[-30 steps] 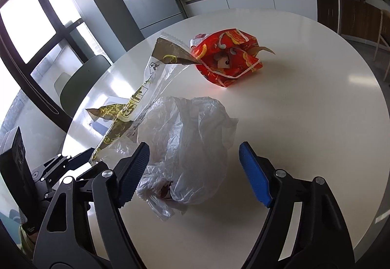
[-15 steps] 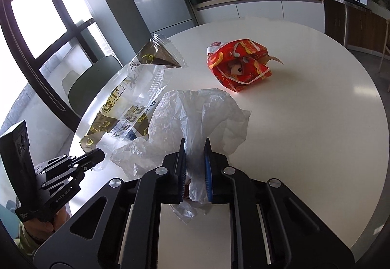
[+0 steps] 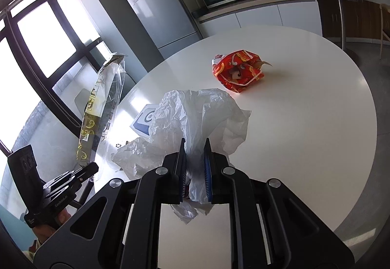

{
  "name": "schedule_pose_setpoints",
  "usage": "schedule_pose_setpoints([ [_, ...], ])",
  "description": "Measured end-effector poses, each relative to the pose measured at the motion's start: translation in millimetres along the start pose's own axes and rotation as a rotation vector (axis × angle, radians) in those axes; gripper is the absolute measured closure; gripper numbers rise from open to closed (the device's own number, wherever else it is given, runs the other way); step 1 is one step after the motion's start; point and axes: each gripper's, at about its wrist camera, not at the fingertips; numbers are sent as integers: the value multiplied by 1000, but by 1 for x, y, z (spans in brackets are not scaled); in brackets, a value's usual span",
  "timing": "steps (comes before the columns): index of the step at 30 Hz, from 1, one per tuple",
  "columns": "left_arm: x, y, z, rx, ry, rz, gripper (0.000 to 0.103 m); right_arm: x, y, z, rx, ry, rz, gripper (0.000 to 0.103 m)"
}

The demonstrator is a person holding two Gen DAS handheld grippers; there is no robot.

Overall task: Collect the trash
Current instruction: 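Carry the yellow wrapper and white bag down over the wastebasket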

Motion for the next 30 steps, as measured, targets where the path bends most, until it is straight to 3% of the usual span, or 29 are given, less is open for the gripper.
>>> schedule_pose_setpoints([
  [11, -13, 13, -36, -12, 35, 9, 100, -30, -12, -52, 83, 23, 12, 91],
  [19, -35, 12, -62, 5, 43, 5, 100, -71, -22, -97, 57, 80, -65, 91],
  [30, -75, 9, -82, 31, -22, 21, 100, -121, -20, -123, 23, 56, -130, 91],
])
Point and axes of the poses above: each gripper's, at about its wrist camera, not at the fingertips, and z roughly the way its jaws point, y to its right, x to its top, and after that the axes turned 13 degrees about z, right-handed
